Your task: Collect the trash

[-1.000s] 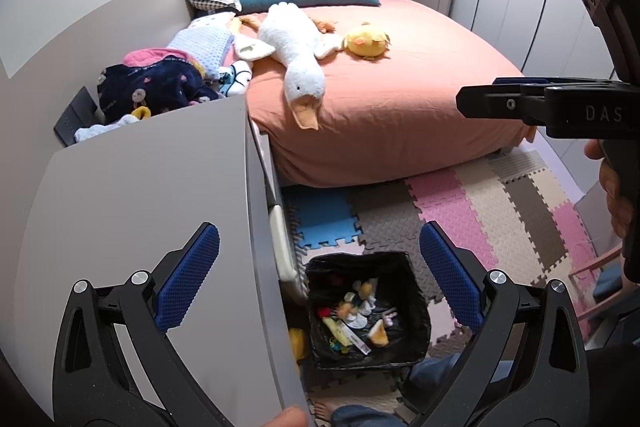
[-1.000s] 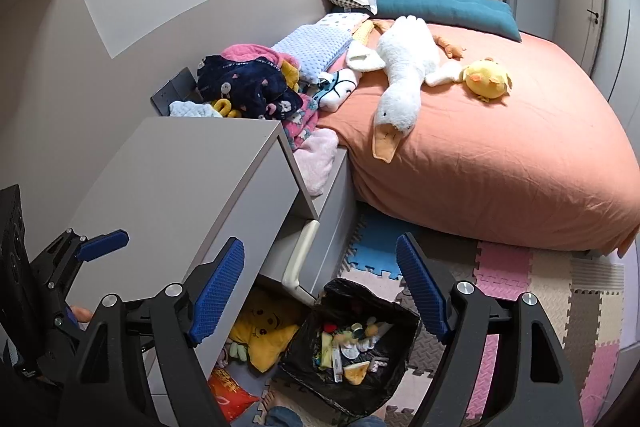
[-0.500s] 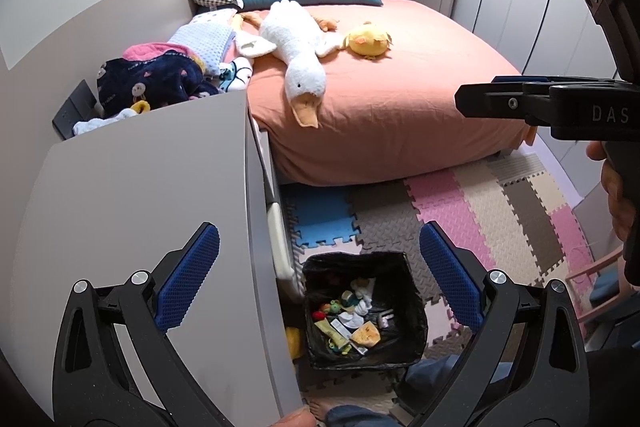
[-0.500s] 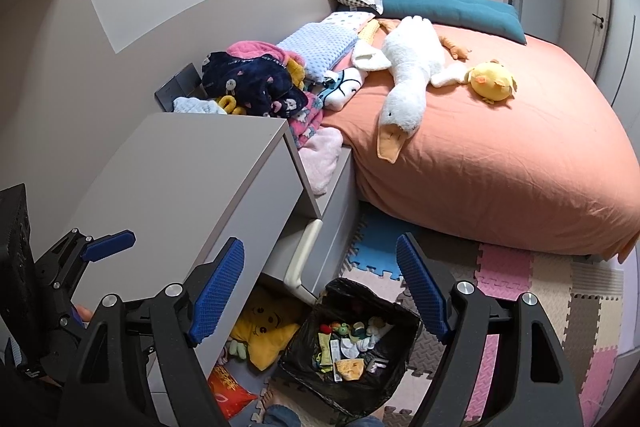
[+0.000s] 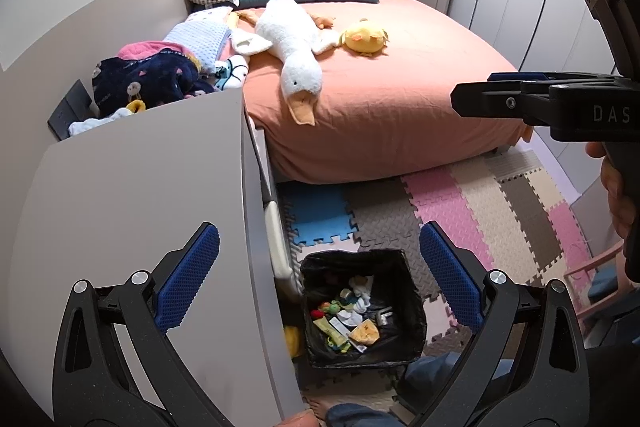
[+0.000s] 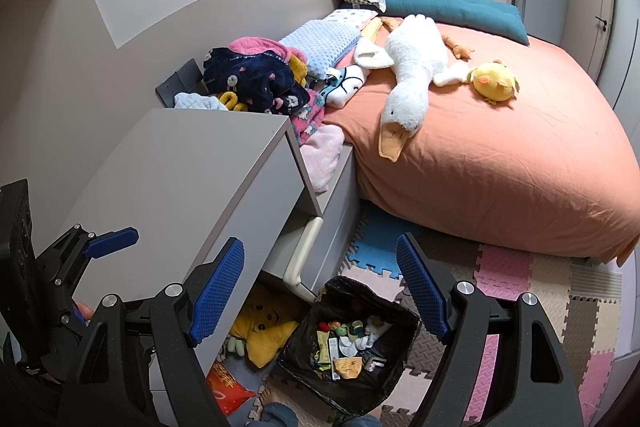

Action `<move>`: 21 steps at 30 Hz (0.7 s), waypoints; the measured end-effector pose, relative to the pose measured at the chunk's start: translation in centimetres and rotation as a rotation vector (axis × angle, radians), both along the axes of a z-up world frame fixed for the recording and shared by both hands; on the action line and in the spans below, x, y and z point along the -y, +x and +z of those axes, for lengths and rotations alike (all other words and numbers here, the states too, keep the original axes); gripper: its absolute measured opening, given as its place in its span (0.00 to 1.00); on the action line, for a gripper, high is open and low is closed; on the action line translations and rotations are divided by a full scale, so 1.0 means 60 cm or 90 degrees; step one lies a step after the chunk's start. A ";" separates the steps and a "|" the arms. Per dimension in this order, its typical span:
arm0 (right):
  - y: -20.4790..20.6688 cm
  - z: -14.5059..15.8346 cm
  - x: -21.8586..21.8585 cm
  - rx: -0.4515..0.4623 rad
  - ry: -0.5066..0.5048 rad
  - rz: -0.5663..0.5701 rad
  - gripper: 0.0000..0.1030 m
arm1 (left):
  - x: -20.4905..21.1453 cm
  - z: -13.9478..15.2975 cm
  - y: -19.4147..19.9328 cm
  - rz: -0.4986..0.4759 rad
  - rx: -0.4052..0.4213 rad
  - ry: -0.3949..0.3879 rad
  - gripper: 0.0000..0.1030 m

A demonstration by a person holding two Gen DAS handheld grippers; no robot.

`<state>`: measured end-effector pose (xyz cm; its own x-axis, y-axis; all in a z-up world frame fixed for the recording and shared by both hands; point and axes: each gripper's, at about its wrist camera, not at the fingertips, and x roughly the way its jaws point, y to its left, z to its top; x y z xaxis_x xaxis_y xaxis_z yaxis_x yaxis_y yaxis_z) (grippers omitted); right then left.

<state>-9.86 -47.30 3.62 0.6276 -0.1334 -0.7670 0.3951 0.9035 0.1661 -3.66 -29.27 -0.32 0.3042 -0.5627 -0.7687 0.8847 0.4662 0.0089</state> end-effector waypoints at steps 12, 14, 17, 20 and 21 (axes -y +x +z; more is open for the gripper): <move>0.002 -0.002 0.006 -0.002 -0.002 0.003 0.77 | 0.003 -0.002 0.003 0.005 -0.008 -0.003 0.94; 0.002 -0.002 0.006 -0.002 -0.001 0.003 0.77 | 0.003 -0.002 0.003 0.004 -0.004 -0.004 0.94; 0.002 -0.001 0.007 -0.002 -0.002 0.002 0.77 | 0.004 -0.001 0.004 0.002 -0.001 -0.002 0.94; 0.002 -0.001 0.008 -0.002 -0.002 0.003 0.77 | 0.007 0.000 0.005 0.001 0.001 -0.002 0.94; 0.002 -0.001 0.009 -0.002 -0.002 0.003 0.77 | 0.008 0.000 0.006 0.001 0.001 -0.001 0.94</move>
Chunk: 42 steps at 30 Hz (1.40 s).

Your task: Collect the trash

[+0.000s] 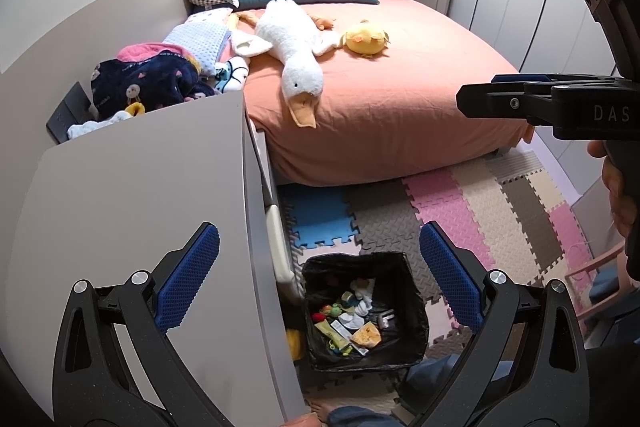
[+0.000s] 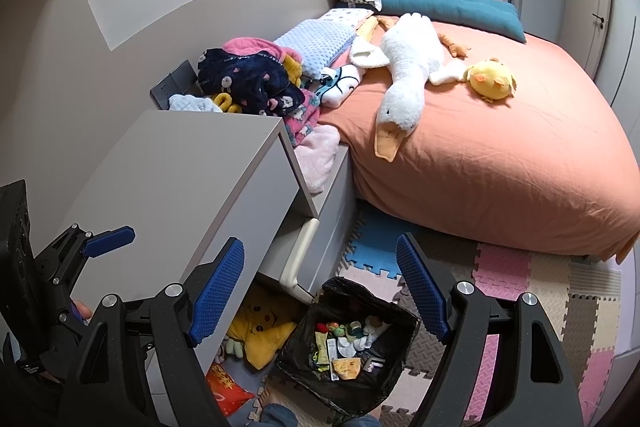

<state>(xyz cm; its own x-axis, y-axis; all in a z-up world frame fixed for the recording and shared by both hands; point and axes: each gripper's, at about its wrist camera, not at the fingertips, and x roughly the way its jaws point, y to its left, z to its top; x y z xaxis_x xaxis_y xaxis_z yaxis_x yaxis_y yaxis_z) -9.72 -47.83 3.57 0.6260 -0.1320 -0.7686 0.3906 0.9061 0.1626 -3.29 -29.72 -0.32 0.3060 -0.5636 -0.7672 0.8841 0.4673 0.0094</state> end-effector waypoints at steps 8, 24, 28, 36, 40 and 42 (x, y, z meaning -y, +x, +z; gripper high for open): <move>0.001 -0.001 0.003 0.000 0.001 0.001 0.77 | 0.008 0.001 0.000 -0.006 -0.002 0.005 0.94; 0.001 0.000 0.008 -0.001 0.001 0.002 0.77 | 0.019 -0.004 -0.010 -0.036 0.003 0.016 0.94; 0.001 0.000 0.010 -0.002 0.001 0.003 0.77 | 0.023 -0.005 -0.013 -0.043 0.003 0.019 0.94; 0.001 -0.001 0.011 -0.002 0.001 0.002 0.77 | 0.020 -0.006 -0.019 -0.050 0.002 0.009 0.94; 0.001 -0.001 0.012 -0.002 0.001 0.002 0.77 | 0.021 -0.008 -0.017 -0.043 -0.001 0.019 0.94; 0.000 -0.001 0.014 -0.003 0.001 0.003 0.77 | 0.022 -0.012 -0.013 -0.036 -0.012 0.025 0.94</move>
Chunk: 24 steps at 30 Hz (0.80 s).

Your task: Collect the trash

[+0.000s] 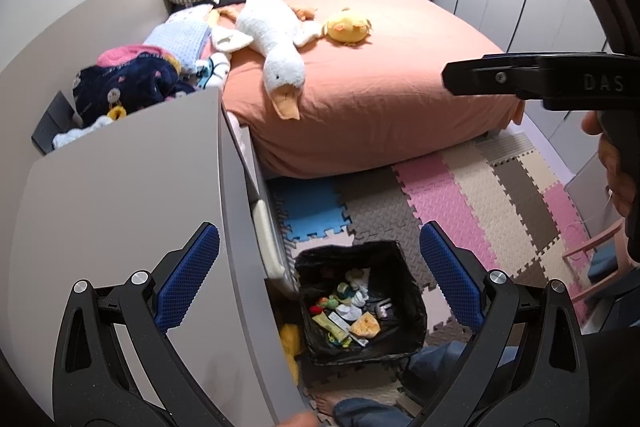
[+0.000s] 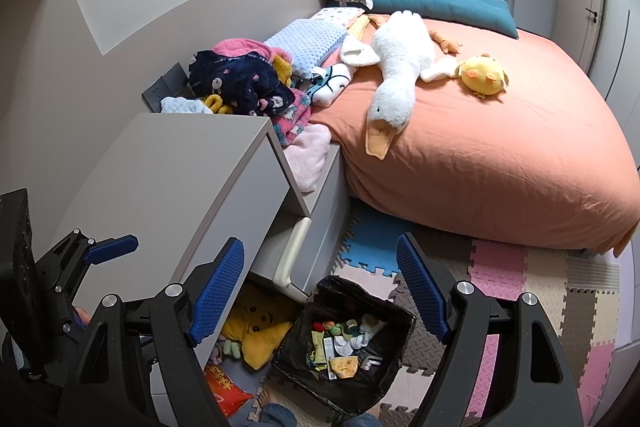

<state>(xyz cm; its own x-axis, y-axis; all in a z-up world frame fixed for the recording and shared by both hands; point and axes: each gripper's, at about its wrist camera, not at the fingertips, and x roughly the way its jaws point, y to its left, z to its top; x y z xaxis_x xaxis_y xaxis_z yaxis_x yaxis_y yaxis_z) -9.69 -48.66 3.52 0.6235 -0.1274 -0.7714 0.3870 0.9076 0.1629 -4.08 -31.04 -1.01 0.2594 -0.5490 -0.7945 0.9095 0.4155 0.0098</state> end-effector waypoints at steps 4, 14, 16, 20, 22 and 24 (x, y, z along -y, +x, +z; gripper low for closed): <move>0.000 0.000 -0.001 0.000 0.000 0.000 0.77 | -0.001 -0.001 0.001 0.003 -0.004 0.002 0.94; 0.000 -0.001 -0.001 0.000 0.001 0.001 0.77 | 0.001 0.000 -0.005 -0.004 0.000 0.007 0.94; 0.001 -0.001 -0.001 -0.001 0.001 0.000 0.77 | 0.002 0.001 -0.008 -0.006 0.001 0.008 0.94; 0.001 0.000 -0.001 -0.001 0.000 0.000 0.77 | 0.003 0.001 -0.009 -0.006 0.000 0.008 0.94; 0.001 0.000 -0.002 -0.001 0.000 0.000 0.77 | 0.002 0.001 -0.009 -0.006 0.001 0.008 0.94; 0.001 0.000 -0.002 -0.001 0.000 0.000 0.77 | 0.002 0.002 -0.010 -0.006 0.001 0.009 0.94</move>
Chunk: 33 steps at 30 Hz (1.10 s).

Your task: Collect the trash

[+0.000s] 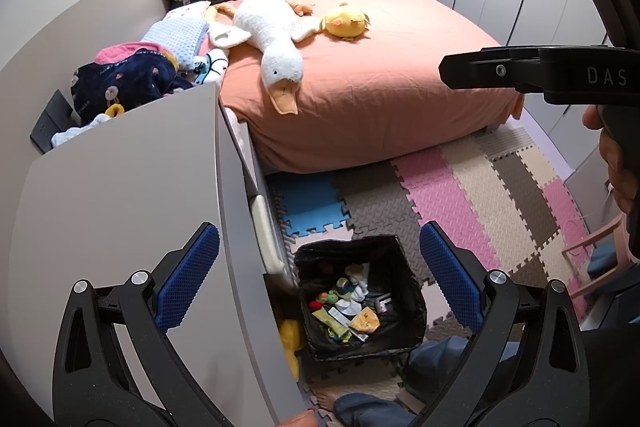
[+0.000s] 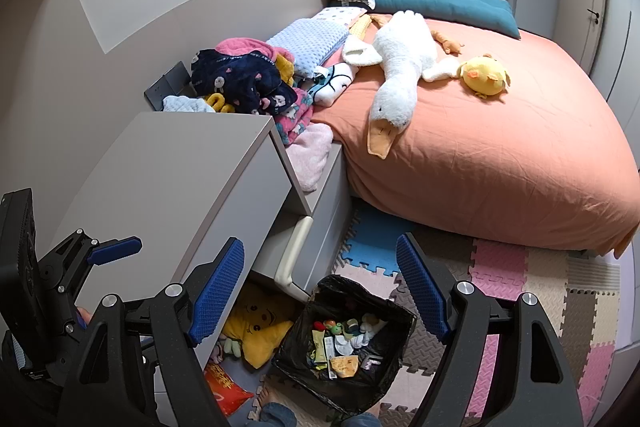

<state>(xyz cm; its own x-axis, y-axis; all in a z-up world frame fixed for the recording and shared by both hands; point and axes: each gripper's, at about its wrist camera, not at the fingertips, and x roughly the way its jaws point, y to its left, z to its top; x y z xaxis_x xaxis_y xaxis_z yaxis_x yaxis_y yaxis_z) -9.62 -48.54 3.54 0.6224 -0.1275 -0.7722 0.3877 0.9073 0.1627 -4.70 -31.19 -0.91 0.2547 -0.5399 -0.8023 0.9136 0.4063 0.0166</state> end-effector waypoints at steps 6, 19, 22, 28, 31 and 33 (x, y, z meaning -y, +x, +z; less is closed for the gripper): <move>0.001 0.000 -0.002 -0.001 0.000 0.000 0.77 | 0.001 -0.001 -0.001 0.000 0.000 0.001 0.94; 0.001 0.000 0.001 0.000 0.000 -0.002 0.77 | 0.002 -0.002 -0.002 0.000 -0.001 0.001 0.94; 0.001 -0.001 0.002 0.000 0.000 -0.001 0.77 | 0.002 -0.003 -0.002 -0.001 -0.001 0.001 0.94; 0.001 0.000 0.003 0.000 0.000 0.000 0.77 | -0.001 -0.003 0.001 0.004 -0.003 -0.007 0.94; 0.001 -0.001 0.005 0.000 -0.001 -0.002 0.77 | -0.004 0.001 -0.005 -0.008 0.029 -0.017 0.94; 0.001 -0.002 0.005 0.001 0.000 -0.002 0.77 | -0.001 0.000 -0.004 -0.009 0.027 -0.009 0.94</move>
<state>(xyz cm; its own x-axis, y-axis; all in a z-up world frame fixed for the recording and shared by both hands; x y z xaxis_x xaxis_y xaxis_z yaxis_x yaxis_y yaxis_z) -9.54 -48.85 3.44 0.6229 -0.1298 -0.7714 0.3903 0.9062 0.1628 -4.93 -31.10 -0.92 0.2810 -0.5552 -0.7828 0.9178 0.3939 0.0500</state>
